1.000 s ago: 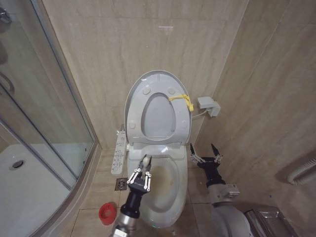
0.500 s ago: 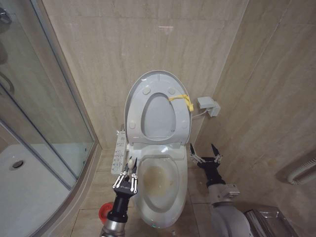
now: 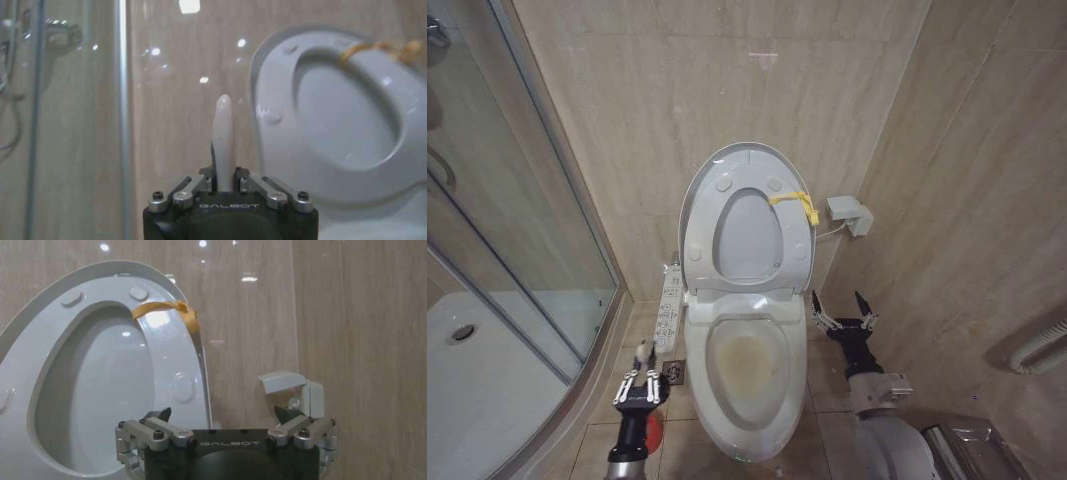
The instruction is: Open the toilet lid, clean the toilet bowl with a toilet brush, close the toilet lid, and flush.
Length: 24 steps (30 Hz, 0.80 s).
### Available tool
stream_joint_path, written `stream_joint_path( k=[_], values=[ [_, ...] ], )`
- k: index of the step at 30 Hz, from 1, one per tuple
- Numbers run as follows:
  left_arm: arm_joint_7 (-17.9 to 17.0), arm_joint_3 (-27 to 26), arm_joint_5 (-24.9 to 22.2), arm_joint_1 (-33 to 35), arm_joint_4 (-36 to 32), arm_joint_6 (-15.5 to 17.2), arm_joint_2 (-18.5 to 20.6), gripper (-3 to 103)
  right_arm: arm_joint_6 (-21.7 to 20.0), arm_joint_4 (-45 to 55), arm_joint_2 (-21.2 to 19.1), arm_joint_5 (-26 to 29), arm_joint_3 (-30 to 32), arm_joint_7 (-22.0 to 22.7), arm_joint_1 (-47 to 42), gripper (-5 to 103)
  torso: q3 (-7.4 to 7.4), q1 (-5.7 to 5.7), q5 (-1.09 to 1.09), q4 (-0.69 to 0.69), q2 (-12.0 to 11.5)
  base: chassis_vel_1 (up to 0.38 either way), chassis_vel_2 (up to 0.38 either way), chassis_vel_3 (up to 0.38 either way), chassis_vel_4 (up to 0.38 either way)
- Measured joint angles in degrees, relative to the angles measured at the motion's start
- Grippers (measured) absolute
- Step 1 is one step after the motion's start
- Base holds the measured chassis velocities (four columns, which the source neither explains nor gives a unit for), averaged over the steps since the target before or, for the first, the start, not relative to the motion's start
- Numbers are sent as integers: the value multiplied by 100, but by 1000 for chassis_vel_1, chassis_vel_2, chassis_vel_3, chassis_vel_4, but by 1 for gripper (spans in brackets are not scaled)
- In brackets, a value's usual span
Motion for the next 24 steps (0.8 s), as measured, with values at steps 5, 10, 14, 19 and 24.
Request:
stream_joint_path(
  k=[5,10,14,19,24],
  values=[
    [-65,-105,-99,-122,533,-231,12,18,0,0,0,0,0,0,0,100,0,0,0,0,0,0,0,0,0],
    [-90,-174,-112,-232,950,-386,6,18,0,0,0,0,0,0,0,100,0,0,0,0,0,0,0,0,0],
    [-127,-242,-132,-438,1609,-681,36,18,0,0,0,0,0,0,0,100,0,0,0,0,0,0,0,0,0],
    [-132,-221,-257,-617,2044,-763,25,18,0,0,0,0,0,0,0,100,0,0,1,0,0,0,0,0,0],
    [-82,-125,-431,-848,2438,-768,3,18,0,0,0,0,0,0,0,100,0,0,0,0,0,0,0,0,0]
  ],
)
